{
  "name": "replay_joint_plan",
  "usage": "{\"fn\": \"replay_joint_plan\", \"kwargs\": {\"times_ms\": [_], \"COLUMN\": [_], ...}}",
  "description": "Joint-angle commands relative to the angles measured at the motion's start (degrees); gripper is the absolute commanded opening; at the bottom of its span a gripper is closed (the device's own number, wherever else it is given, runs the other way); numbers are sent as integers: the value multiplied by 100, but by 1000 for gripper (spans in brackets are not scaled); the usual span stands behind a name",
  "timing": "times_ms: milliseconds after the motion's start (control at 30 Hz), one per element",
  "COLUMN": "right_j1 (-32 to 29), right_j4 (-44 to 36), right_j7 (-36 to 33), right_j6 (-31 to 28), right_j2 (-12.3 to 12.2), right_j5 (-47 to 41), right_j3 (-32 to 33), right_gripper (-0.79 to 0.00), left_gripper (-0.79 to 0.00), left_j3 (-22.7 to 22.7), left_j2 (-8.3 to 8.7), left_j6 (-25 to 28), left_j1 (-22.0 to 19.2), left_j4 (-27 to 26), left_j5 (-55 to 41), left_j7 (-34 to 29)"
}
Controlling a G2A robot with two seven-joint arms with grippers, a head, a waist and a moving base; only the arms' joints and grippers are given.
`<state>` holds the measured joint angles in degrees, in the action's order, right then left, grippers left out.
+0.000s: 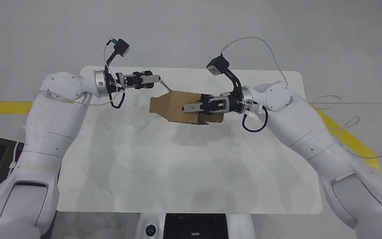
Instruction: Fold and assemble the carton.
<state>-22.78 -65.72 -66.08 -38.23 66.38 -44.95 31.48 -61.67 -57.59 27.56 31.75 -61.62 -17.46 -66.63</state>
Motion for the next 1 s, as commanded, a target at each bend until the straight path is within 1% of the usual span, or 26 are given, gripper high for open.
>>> {"fn": "replay_joint_plan", "kwargs": {"times_ms": [0, 233, 567, 967], "right_j1": [4, -16, -74, -73], "right_j4": [-68, -84, 150, 249], "right_j7": [-53, -143, -58, -17], "right_j6": [53, 142, 58, 17], "right_j2": [-1, 17, 61, 167], "right_j5": [-18, -134, -294, -268], "right_j3": [-15, -9, 133, 244], "right_gripper": [-785, -785, -785, -785], "left_gripper": [0, 0, 0, 0], "left_j3": [42, 161, 136, 242], "left_j2": [-15, -67, -72, -9], "left_j6": [-8, 178, 501, 414], "left_j1": [-16, -19, 5, 111], "left_j4": [12, -171, -292, -620], "left_j5": [22, -194, -604, -665], "left_j7": [38, -104, -503, -596]}}
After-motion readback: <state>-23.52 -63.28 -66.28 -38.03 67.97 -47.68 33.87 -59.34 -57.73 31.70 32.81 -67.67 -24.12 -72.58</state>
